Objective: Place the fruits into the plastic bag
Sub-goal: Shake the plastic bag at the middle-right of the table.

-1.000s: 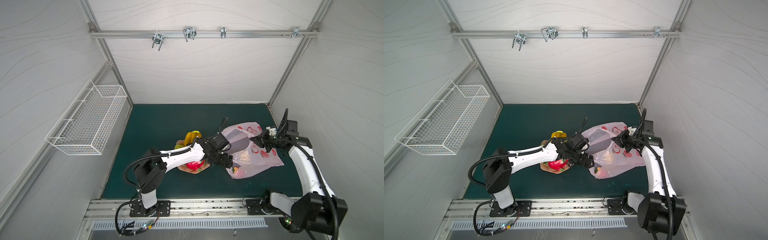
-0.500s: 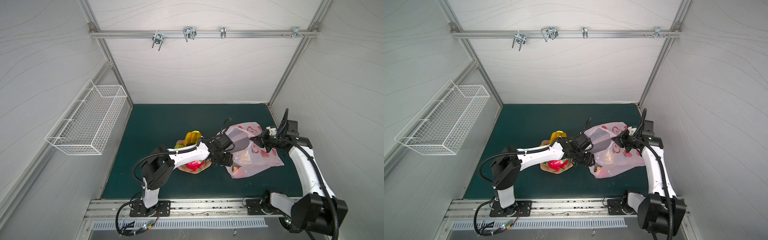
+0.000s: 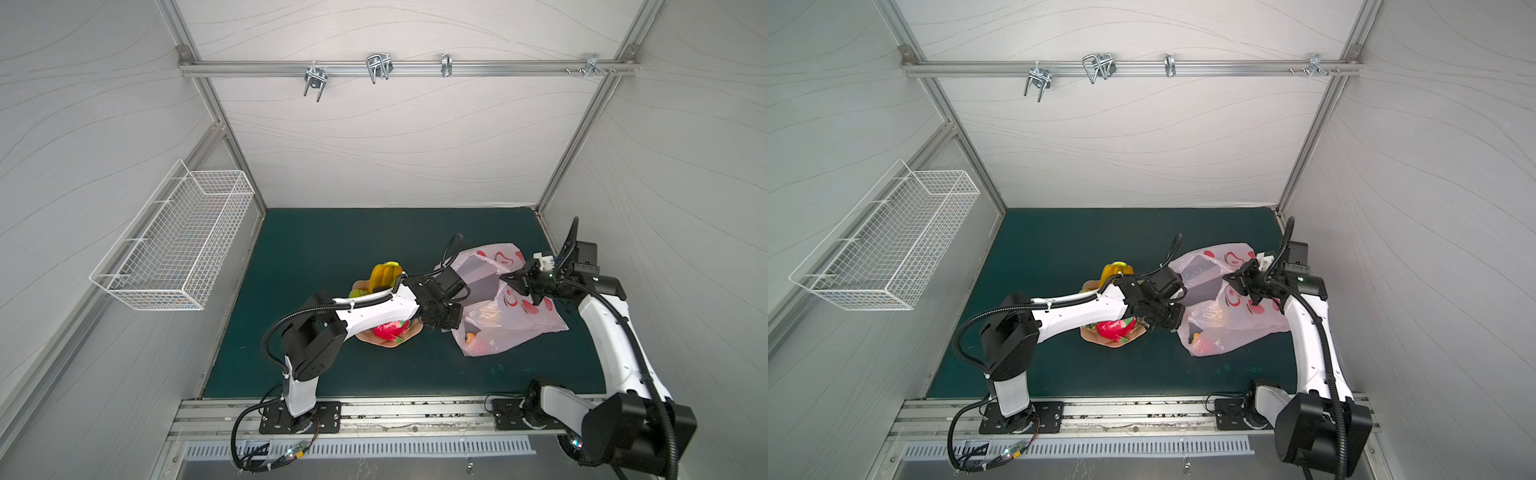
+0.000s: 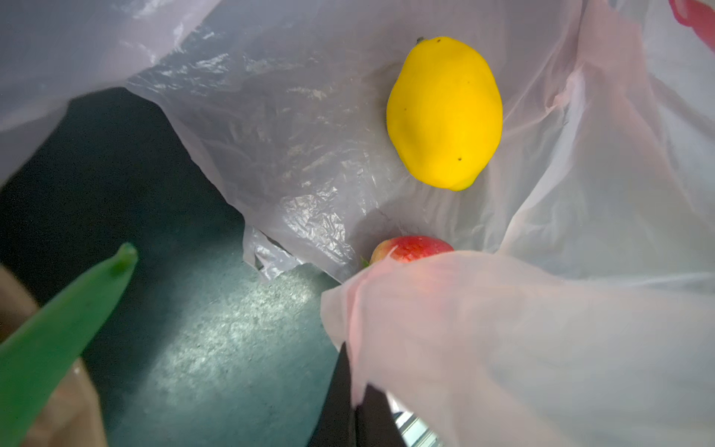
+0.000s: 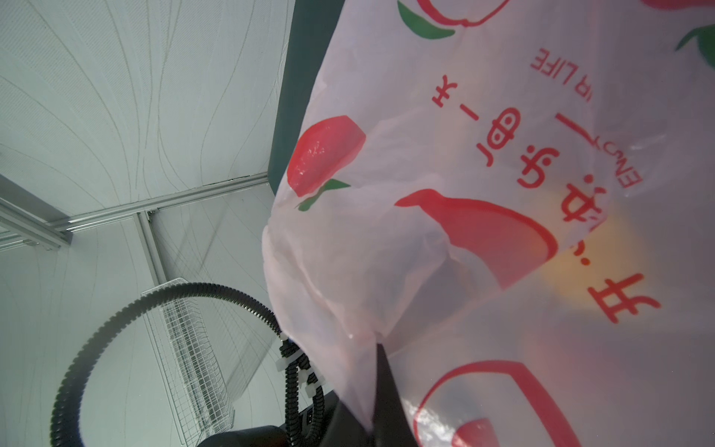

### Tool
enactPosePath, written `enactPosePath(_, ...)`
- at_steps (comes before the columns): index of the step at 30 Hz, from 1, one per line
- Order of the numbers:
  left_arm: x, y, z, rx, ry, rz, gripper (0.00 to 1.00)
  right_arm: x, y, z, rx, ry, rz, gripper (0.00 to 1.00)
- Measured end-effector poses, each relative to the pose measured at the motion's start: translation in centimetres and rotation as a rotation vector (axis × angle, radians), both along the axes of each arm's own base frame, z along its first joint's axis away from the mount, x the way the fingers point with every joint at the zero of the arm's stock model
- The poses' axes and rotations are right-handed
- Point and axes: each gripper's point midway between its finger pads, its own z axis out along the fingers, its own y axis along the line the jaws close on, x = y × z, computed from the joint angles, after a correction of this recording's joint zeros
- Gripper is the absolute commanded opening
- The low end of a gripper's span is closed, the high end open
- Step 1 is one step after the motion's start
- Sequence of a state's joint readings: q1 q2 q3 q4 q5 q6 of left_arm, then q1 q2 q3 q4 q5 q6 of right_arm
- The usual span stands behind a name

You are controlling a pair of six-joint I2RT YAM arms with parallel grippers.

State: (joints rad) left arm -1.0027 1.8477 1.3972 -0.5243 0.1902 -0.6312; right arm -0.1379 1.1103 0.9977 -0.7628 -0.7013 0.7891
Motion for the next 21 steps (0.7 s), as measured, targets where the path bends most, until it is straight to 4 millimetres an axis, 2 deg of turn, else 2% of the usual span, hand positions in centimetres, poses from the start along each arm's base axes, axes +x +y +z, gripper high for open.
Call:
enactPosePath(3,0.0,0.2,1.2,-0.008,-0.018,-0.005,0.00,0.0,0.0,0.0,0.000,-0.001,-0.001,0.00)
enactPosePath(6,0.1,0.3,3.4,-0.028,-0.053,-0.014,0.00,0.0,-0.1,0.1,0.000,-0.004,-0.005,0.00)
enactPosePath(14,0.9,0.3,12.9,-0.139,-0.209,-0.046,0.00,0.1,-0.6,0.3,0.005,-0.010,-0.021,0.00)
enactPosePath(18,1.3,0.5,17.7,-0.190,-0.292,-0.054,0.00,0.5,-0.8,1.4,0.006,-0.034,-0.026,0.00)
enactPosePath(21,1.5,0.6,20.2,-0.213,-0.338,-0.064,0.00,0.9,-1.0,2.2,0.004,-0.054,-0.030,0.00)
